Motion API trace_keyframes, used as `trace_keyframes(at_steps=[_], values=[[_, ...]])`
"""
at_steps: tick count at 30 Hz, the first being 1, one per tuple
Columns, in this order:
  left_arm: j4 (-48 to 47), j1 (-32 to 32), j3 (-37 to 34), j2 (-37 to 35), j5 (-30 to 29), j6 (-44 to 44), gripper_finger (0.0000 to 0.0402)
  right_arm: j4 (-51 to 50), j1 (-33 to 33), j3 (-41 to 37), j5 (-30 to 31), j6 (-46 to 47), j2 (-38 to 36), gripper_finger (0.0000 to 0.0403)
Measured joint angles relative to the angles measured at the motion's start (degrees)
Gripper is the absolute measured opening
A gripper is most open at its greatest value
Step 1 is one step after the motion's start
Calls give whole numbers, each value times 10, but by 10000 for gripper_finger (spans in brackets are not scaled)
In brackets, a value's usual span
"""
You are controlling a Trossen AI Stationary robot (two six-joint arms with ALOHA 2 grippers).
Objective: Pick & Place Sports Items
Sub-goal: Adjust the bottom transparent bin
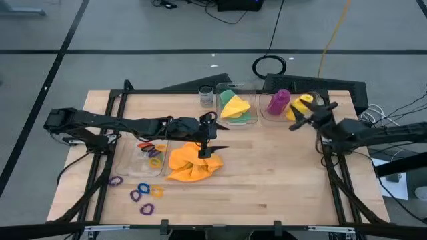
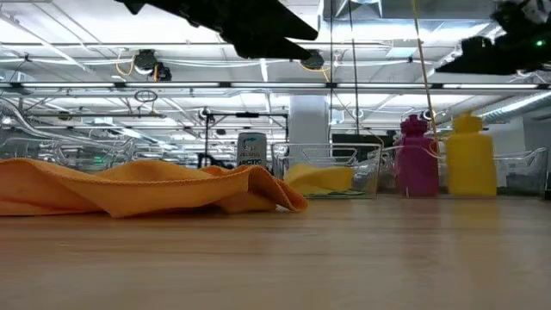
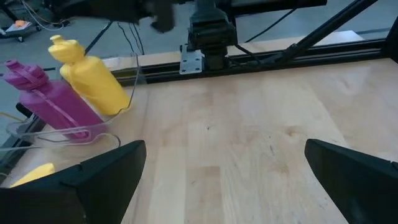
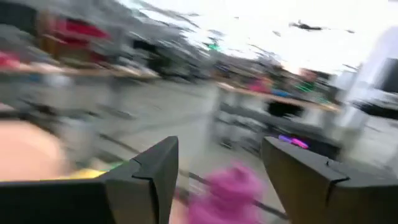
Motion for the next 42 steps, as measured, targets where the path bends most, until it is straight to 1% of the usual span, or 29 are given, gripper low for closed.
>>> trace_keyframes(at_steps=[3,6,17,26,30,35,37,39,42], values=[[0,0,0,0,0,0,367,72,14,0,-65,-19,0,170],[1,0,0,0,0,0,367,123,30,0,-92,-5,0,169],[11,0,0,0,1,-4,367,135,60,0,-91,49,0,170],[26,-1,0,4,51,-6,367,135,60,0,-91,59,0,169],[84,-6,0,29,85,-6,367,135,60,0,-91,59,0,169],[243,-18,0,102,153,-15,367,135,60,0,-91,59,0,169],[298,-20,0,127,158,-20,367,135,60,0,-91,59,0,169],[330,-21,0,137,157,-21,367,135,60,0,-91,59,0,169],[331,-22,0,131,150,-17,367,135,60,0,-91,59,0,169]])
